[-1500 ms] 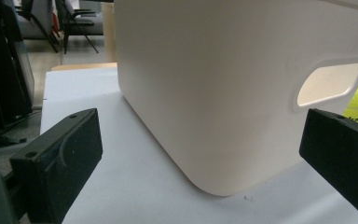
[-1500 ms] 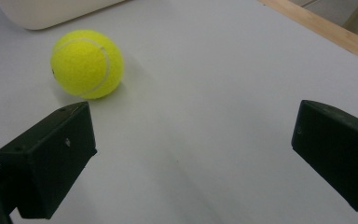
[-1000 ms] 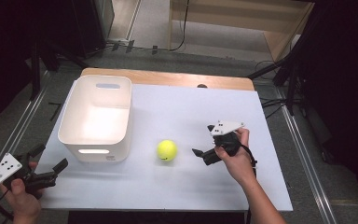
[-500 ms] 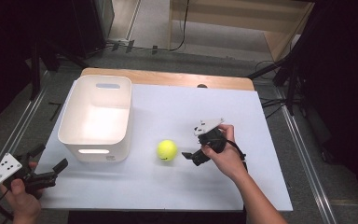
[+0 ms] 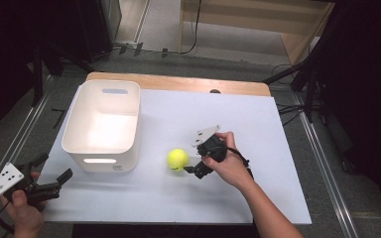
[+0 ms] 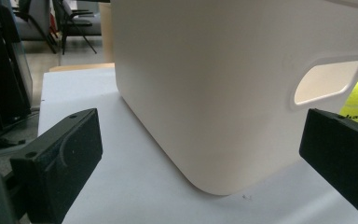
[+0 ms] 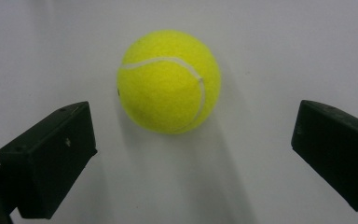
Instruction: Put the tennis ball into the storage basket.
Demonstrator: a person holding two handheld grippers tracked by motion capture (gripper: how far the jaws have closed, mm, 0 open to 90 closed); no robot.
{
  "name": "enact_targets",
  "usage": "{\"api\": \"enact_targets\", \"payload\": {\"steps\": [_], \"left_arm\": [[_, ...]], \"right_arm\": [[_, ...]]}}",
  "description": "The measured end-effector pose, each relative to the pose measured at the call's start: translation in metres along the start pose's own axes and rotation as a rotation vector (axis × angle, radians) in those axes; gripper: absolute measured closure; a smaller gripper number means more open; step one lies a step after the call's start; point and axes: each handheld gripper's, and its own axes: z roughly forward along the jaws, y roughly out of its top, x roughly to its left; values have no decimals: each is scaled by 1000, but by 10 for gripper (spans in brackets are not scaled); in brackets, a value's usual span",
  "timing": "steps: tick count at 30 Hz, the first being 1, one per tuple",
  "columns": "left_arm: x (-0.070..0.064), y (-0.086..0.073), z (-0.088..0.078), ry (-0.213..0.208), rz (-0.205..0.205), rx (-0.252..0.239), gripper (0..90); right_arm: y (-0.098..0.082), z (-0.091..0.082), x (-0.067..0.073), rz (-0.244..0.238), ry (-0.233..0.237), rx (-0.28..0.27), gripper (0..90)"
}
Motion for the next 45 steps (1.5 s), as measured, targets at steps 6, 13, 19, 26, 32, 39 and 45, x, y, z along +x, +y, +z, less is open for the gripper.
{"api": "enact_targets", "payload": {"steps": [6,13,19,26,32,39,45], "left_arm": [[0,0,0,0,-1,-1,0],[0,0,0,-1,1,1,0],[0,0,0,0,2,1,0],[0,0,0,-4,4,1,0],[0,0,0,-6,4,1,0],[0,0,0,-8,4,2,0],[-1,0,1,-8,4,3,0]], "right_arm": [[6,7,2,-21,16,23,0],[11,17,3,-36,34,59,0],[15,25,4,-46,42,81,27],[18,32,5,-56,58,101,61],[23,38,6,-68,58,99,120],[24,43,8,-61,54,128,176],[24,47,7,-61,49,126,209]]}}
